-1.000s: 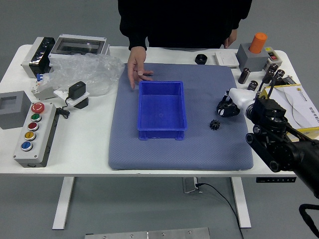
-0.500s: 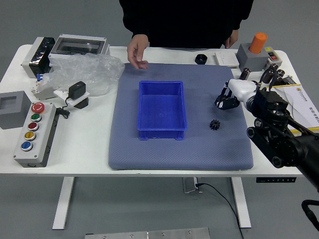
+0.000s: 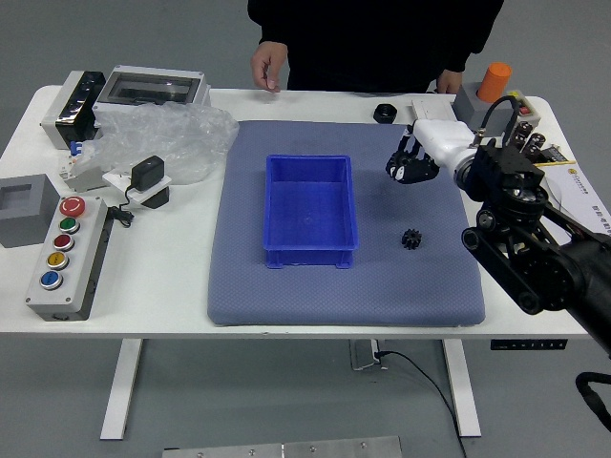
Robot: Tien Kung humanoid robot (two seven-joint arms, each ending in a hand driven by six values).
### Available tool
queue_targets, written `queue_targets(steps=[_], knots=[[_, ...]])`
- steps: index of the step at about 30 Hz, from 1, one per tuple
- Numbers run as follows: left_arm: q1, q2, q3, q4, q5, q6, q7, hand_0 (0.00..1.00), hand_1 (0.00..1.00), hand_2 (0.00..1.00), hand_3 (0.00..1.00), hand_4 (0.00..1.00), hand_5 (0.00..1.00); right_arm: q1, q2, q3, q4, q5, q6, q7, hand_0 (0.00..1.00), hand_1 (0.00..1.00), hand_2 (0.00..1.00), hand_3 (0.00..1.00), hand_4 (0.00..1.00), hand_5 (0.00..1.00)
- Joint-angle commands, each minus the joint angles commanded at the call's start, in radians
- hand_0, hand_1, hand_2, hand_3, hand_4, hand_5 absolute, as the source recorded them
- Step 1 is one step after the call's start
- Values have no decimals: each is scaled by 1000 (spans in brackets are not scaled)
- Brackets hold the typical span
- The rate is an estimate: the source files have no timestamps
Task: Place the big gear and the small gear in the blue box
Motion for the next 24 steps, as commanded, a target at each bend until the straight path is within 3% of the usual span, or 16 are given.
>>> queue_targets(steps=[9, 18, 19, 24], knots=[[5, 3, -3, 0, 5, 0, 0, 849, 822, 834, 868, 750, 311, 23, 77, -50, 107, 2, 19, -24, 675, 479, 478, 596, 695, 125], [4, -1, -7, 0, 13, 0, 1, 849, 822, 834, 869, 749, 312, -1, 176, -110, 74, 25, 0, -8, 676, 481, 480, 602, 698, 117], [4, -1, -7, 0, 13, 0, 2, 849, 822, 834, 868, 750, 311, -6, 182, -113, 68, 30, 3, -6, 623, 513, 545, 681, 705, 423], [5, -3, -4, 0, 11, -1, 4, 849, 822, 834, 868, 750, 311, -16, 202, -120, 38, 57, 38, -7, 623, 513, 545, 681, 705, 423]])
